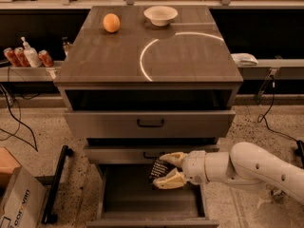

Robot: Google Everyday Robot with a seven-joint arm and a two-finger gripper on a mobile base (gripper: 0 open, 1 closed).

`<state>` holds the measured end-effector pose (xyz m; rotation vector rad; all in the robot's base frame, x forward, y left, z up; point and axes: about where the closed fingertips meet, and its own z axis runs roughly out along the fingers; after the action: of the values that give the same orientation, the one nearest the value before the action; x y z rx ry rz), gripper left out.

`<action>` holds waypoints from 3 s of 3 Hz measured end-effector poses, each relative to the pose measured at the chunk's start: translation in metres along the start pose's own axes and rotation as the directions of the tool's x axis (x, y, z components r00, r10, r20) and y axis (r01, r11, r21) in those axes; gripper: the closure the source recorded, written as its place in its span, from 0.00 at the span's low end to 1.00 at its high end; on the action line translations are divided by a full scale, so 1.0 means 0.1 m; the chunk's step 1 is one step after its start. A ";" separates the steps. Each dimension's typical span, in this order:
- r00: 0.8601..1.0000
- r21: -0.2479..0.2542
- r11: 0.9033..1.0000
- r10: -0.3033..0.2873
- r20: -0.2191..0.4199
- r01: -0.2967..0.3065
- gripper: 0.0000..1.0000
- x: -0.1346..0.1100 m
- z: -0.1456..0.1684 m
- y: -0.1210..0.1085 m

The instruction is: Place rxbar chocolate into bottom drawer

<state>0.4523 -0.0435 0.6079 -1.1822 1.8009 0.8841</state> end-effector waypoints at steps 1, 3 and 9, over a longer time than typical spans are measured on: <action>0.999 -0.002 0.999 0.039 -0.003 -0.039 1.00 0.23 0.07 -0.05; 0.993 0.006 0.993 0.118 0.000 -0.118 1.00 0.65 0.14 -0.23; 0.986 0.033 0.986 0.166 -0.020 -0.165 1.00 1.70 1.15 -0.65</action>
Offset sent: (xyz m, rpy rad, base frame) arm 0.0063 -0.0242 -0.0711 0.0238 0.1056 -0.0619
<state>0.4980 -0.0306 0.3976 -1.0380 1.9462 0.9361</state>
